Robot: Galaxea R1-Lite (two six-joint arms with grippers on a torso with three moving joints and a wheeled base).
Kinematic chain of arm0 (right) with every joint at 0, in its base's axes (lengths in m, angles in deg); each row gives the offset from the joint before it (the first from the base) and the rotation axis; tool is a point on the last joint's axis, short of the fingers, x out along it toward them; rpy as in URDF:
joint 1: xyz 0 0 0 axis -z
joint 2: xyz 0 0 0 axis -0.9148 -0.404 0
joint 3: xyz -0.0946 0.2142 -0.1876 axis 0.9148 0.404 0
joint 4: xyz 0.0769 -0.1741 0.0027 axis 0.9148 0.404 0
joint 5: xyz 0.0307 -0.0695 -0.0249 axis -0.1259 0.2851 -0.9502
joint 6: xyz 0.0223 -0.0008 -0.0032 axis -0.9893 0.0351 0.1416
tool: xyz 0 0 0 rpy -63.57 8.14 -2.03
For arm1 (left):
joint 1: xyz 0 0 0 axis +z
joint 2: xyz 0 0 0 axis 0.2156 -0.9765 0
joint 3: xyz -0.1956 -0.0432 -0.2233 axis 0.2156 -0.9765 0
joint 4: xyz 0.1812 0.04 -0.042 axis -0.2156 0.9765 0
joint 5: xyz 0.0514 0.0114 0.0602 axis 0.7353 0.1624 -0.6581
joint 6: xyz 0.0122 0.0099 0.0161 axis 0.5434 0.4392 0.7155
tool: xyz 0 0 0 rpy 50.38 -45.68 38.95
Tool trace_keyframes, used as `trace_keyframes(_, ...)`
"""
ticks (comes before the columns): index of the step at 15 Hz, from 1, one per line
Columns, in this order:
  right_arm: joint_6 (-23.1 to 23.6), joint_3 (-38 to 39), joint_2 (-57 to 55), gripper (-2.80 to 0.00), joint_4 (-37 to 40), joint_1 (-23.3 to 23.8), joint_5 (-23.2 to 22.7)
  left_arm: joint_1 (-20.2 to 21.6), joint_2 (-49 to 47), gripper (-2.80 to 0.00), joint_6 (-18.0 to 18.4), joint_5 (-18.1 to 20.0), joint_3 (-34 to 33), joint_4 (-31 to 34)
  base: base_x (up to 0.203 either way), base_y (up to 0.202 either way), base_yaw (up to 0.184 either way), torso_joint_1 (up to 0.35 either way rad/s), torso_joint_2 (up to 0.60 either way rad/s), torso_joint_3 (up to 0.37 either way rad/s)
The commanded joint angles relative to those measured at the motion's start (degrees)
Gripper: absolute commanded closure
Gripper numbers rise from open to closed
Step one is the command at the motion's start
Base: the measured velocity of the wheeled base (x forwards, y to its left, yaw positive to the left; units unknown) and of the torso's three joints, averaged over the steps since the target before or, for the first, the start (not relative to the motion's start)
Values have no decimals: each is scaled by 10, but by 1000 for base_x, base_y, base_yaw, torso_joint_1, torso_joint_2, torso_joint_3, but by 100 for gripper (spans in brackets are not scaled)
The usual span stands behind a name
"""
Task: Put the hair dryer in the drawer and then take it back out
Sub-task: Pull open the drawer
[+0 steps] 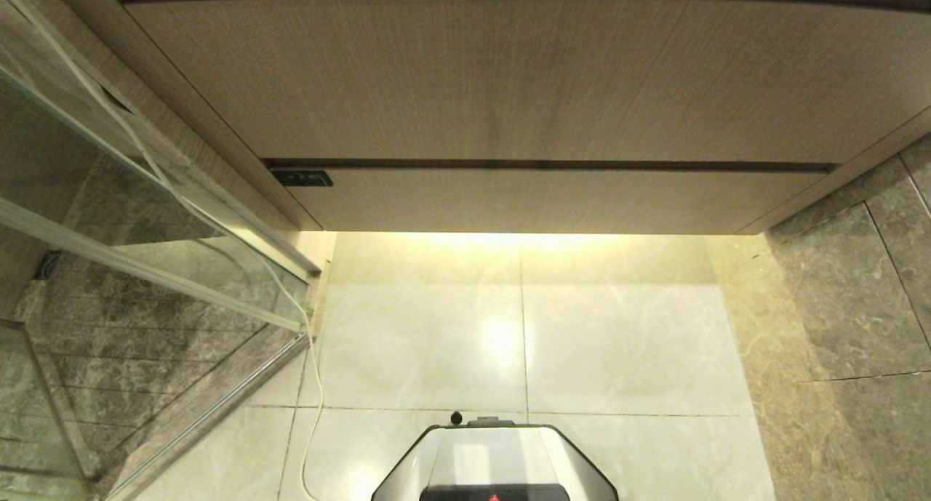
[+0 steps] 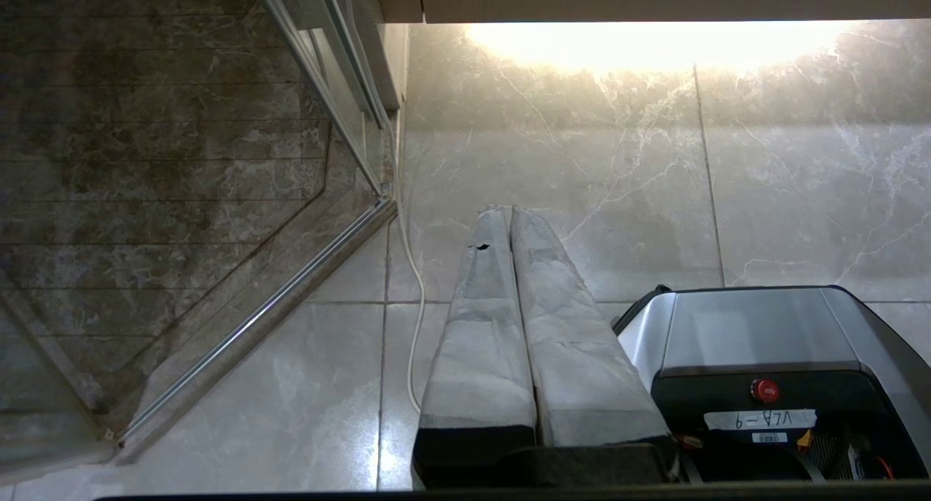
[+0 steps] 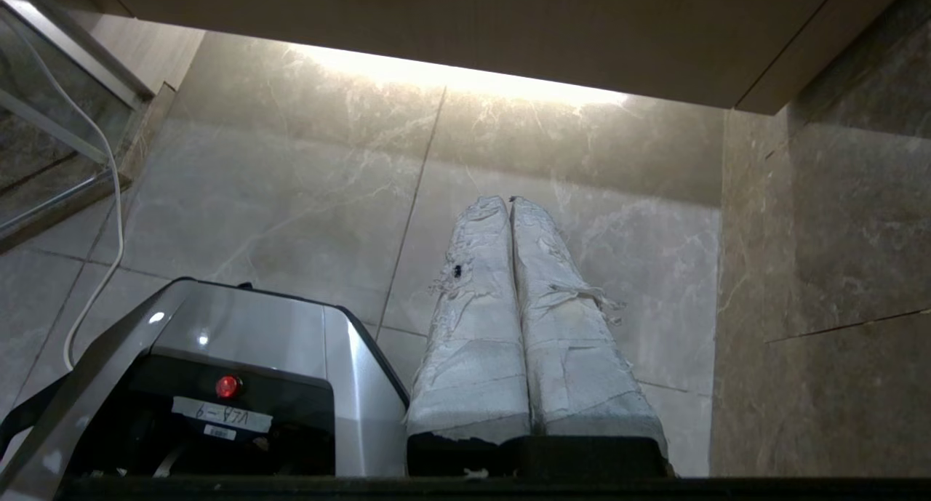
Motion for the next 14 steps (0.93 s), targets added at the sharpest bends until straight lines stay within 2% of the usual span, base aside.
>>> trace_keyframes(1, 1, 22, 22, 0, -9, 0, 0, 0, 0, 0, 0, 0, 0, 0, 0, 0, 0, 0, 0, 0)
trace_keyframes(3, 3, -35, 22, 0, -2, 0, -2, 0, 0, 0, 0, 0, 0, 0, 0, 0, 0, 0, 0, 0)
trace_keyframes(4, 3, -101, 22, 0, 20, 0, -2, 0, 0, 0, 0, 0, 0, 0, 0, 0, 0, 0, 0, 0)
trace_keyframes(6, 0, -276, 4, 0, 103, 0, -3, 0, 0, 0, 0, 0, 0, 0, 0, 0, 0, 0, 0, 0)
trace_keyframes(8, -2, -464, -64, 0, 217, 1, -4, 0, 0, 0, 0, 0, 0, 0, 0, 0, 0, 0, 0, 0)
trace_keyframes(10, 4, -629, -190, 0, 348, 0, -20, 0, 0, 0, 0, 0, -1, 0, 0, 0, 0, 0, 0, 0)
trace_keyframes(14, 14, -860, -476, 0, 544, -16, -66, 0, 0, 0, 0, 0, 0, 0, 0, 0, 0, 0, 0, 0)
